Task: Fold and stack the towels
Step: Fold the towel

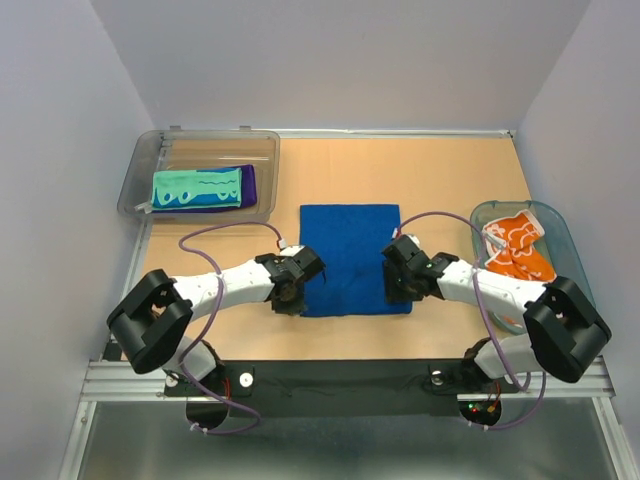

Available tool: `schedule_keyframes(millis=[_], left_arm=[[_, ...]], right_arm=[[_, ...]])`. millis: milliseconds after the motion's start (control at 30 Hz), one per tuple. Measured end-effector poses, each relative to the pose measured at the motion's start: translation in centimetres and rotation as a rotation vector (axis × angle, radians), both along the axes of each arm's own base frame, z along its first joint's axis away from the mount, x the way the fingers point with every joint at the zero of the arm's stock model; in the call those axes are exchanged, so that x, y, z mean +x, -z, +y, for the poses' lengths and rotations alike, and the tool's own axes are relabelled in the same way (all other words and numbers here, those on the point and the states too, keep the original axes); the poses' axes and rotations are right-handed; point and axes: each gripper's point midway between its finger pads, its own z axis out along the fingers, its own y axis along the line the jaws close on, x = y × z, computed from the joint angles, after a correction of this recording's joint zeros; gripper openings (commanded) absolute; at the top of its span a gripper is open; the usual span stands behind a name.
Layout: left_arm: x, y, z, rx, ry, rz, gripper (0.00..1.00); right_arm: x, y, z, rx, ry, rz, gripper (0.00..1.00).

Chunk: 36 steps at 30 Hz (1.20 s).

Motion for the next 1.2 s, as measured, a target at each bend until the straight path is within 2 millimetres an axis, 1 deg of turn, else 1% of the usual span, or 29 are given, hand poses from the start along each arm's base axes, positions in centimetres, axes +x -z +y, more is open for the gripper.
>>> schedule_keyframes(millis=[33, 133, 167, 233, 300, 433, 500, 600, 667, 767, 800, 867, 933, 1000, 1033, 1200], left_arm=[[-0.2, 0.0, 0.3, 0.010, 0.002, 0.009, 0.31], [-0.9, -0.2, 0.6, 0.019, 0.010, 0.026, 0.38], [-1.1, -0.5, 0.5, 0.009, 0.016, 0.028, 0.41], [-1.2, -1.1, 0.1, -0.021, 0.019, 0.020, 0.43], [-1.2, -1.9, -0.3, -0.056, 0.020, 0.004, 0.44], [-0.5, -3.9, -1.6, -0.132, 0.011, -0.039, 0.45], [0.0, -4.8, -2.7, -0.180, 0.014, -0.058, 0.44], [0.6, -5.3, -4.3, -0.225, 0.028, -0.070, 0.43], [0.9, -5.2, -5.3, -0.232, 0.041, -0.067, 0.41], [1.5, -3.9, -6.9, -0.227, 0.065, -0.053, 0.38], [1.6, -3.4, -7.0, -0.221, 0.068, -0.047, 0.38], [1.6, -2.1, -7.2, -0.199, 0.074, -0.027, 0.35], [1.6, -0.8, -7.3, -0.175, 0.079, -0.007, 0.33], [1.6, -0.1, -7.2, -0.161, 0.081, 0.002, 0.33], [1.6, 0.2, -7.2, -0.156, 0.083, 0.005, 0.32], [1.6, 0.4, -7.2, -0.161, 0.088, -0.002, 0.32]], right_arm=[[0.0, 0.0, -0.4, -0.007, 0.011, 0.002, 0.50], [-0.4, -0.2, -0.8, -0.016, -0.004, 0.018, 0.50], [-0.6, -0.5, -0.7, -0.009, -0.018, 0.021, 0.50], [-0.8, -1.3, -0.3, 0.014, -0.047, 0.016, 0.50], [-0.7, -2.7, 0.7, 0.057, -0.083, -0.001, 0.50], [-0.3, -4.7, 2.4, 0.123, -0.124, -0.034, 0.46], [-0.4, -4.8, 2.7, 0.132, -0.129, -0.028, 0.44], [-0.9, -4.2, 2.9, 0.138, -0.119, 0.007, 0.42], [-1.3, -3.8, 3.0, 0.146, -0.102, 0.033, 0.41], [-1.9, -2.9, 2.5, 0.139, -0.073, 0.059, 0.40], [-2.1, -2.6, 2.3, 0.130, -0.067, 0.068, 0.40], [-2.5, -1.8, 1.9, 0.113, -0.047, 0.091, 0.40], [-3.1, -0.6, 1.3, 0.086, -0.028, 0.127, 0.40], [-3.5, 0.3, 0.9, 0.072, -0.011, 0.150, 0.41], [-3.3, 0.2, 0.8, 0.080, 0.008, 0.150, 0.42], [-3.4, 0.2, 0.2, 0.085, 0.064, 0.161, 0.45]])
